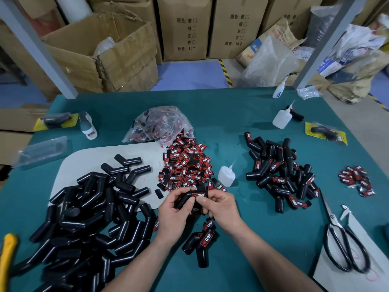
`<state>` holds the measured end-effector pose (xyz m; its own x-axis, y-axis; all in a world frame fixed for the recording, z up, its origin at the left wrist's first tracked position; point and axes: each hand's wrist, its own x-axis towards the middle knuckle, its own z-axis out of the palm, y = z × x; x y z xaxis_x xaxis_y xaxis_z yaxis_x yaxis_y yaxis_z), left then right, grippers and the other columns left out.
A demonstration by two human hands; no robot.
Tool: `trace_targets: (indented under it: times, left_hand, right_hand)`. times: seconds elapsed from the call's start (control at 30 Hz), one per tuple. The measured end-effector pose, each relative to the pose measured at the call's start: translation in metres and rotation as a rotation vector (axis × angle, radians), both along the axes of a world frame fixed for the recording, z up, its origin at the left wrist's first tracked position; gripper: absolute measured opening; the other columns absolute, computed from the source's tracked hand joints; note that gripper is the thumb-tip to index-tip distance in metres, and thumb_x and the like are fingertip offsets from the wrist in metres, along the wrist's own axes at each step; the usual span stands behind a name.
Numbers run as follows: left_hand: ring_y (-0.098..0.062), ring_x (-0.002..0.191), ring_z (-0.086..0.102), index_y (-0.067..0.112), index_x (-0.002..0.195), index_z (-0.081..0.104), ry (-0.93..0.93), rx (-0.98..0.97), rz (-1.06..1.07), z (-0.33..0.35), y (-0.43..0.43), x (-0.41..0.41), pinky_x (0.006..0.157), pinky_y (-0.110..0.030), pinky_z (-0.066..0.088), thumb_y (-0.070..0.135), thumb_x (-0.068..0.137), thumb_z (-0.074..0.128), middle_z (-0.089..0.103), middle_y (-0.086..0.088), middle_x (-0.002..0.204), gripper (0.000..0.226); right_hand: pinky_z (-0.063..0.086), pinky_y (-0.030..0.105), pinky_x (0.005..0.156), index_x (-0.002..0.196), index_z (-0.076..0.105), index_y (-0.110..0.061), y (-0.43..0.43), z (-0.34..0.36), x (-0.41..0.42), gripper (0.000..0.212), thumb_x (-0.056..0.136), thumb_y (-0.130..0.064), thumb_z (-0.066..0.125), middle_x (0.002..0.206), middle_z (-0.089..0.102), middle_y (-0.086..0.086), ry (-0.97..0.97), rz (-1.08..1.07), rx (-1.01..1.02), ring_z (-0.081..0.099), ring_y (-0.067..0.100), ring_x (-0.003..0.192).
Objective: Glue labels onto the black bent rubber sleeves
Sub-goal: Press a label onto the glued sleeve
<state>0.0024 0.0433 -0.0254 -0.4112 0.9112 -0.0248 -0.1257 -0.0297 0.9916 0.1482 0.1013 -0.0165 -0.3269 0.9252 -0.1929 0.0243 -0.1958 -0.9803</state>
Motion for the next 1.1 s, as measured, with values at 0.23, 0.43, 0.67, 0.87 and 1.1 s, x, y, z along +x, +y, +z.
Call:
trace_targets:
  times: [0.23,0.43,0.67,0.87,1.1]
  left_hand:
    - [-0.019,0.106,0.073,0.027,0.107,0.074,0.0,0.014,0.003,0.0012,-0.0005,0.0002,0.09,-0.022,0.055,0.007,0.087,0.075,0.077,-0.003,0.111,0.028]
    - [-0.022,0.108,0.072,0.023,0.109,0.073,-0.018,0.014,0.0,0.0031,-0.001,0.0002,0.093,-0.024,0.055,0.01,0.089,0.075,0.076,-0.005,0.112,0.024]
    - [-0.019,0.106,0.072,0.014,0.109,0.072,0.011,0.005,0.015,0.0016,0.0004,0.0,0.091,-0.02,0.054,-0.004,0.09,0.073,0.077,-0.003,0.11,0.026]
    - [-0.021,0.106,0.072,0.018,0.108,0.073,-0.029,0.018,-0.003,0.005,-0.0012,-0.0019,0.091,-0.023,0.055,0.005,0.088,0.076,0.077,-0.007,0.111,0.023]
    - [-0.007,0.099,0.072,0.022,0.105,0.073,0.045,-0.046,0.036,0.0031,0.0019,-0.0026,0.086,-0.013,0.051,-0.003,0.089,0.075,0.078,0.007,0.105,0.03]
  right_hand:
    - [0.038,0.018,0.045,0.067,0.065,-0.001,-0.001,0.0004,-0.0005,0.026,0.087,-0.013,0.077,0.051,0.058,0.003,0.001,-0.004,0.001,0.044,0.009,0.043]
    - [0.042,0.019,0.048,0.076,0.07,-0.002,-0.0013,0.0009,0.0,0.02,0.088,-0.018,0.075,0.055,0.061,0.004,0.019,0.0,0.017,0.049,0.011,0.046]
    - [0.045,0.021,0.05,0.076,0.07,-0.001,-0.0037,0.0025,-0.0002,0.025,0.088,-0.023,0.071,0.059,0.064,0.005,0.047,0.011,0.054,0.05,0.012,0.048]
    - [0.046,0.023,0.053,0.077,0.07,0.001,-0.0016,0.0042,0.0012,0.03,0.089,-0.027,0.068,0.063,0.065,0.006,0.085,0.052,0.04,0.053,0.016,0.053]
    - [0.044,0.025,0.051,0.076,0.069,-0.003,-0.002,0.0009,0.0006,0.038,0.093,-0.034,0.056,0.068,0.066,0.013,0.176,0.072,-0.01,0.053,0.021,0.051]
